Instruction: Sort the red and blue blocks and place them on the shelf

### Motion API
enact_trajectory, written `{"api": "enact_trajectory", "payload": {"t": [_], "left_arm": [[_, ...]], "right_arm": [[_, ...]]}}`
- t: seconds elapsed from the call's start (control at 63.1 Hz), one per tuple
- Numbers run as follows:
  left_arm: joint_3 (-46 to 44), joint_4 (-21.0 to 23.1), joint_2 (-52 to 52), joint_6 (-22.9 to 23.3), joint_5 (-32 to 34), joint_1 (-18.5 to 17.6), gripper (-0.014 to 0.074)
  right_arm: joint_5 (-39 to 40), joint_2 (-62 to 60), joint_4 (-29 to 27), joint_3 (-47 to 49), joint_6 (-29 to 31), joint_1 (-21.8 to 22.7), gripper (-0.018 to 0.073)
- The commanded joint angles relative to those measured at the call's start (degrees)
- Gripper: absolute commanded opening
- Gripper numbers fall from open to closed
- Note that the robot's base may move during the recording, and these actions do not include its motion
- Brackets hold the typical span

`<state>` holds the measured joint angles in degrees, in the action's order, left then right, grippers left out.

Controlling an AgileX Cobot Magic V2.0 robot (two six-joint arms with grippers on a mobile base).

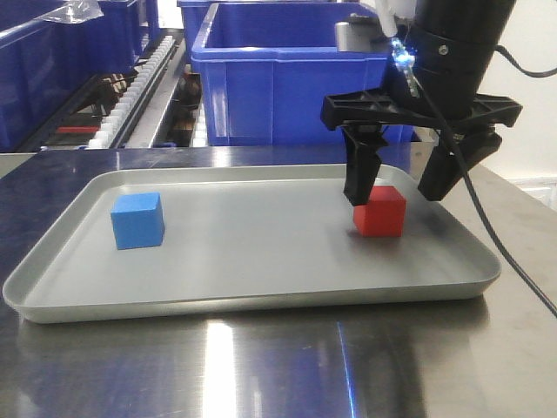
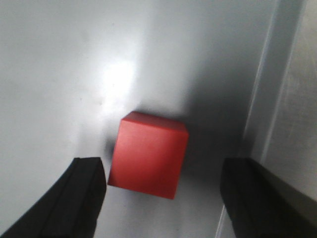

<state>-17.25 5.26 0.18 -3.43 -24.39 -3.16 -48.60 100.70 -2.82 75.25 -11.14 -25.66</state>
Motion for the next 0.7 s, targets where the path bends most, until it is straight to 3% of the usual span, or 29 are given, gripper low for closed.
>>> {"api": "enact_trajectory", "payload": {"t": [0.0,0.095,0.222,0.459,0.681], "left_arm": [[-4.8,0.3,3.4,0.2,-3.5,-0.4,0.0288],[-8.6,1.9,8.4,0.2,-7.8,-0.4,0.0320],[-14.5,5.3,15.4,-0.1,-8.5,-0.4,0.0320],[-25.3,12.6,29.4,-9.4,-12.9,-0.4,0.0320],[-31.7,19.7,40.3,-10.5,-19.5,-0.4,0.0320]], "right_arm": [[1.9,-2.6,0.2,2.0,0.1,0.0,0.0592],[1.9,-2.6,0.2,2.0,0.1,0.0,0.0592],[2.1,-2.6,0.2,2.0,0.1,0.0,0.0592],[2.6,-2.0,-0.5,2.0,0.1,0.0,0.0592],[3.0,-1.2,-0.5,2.0,-1.5,-0.6,0.0592]]}}
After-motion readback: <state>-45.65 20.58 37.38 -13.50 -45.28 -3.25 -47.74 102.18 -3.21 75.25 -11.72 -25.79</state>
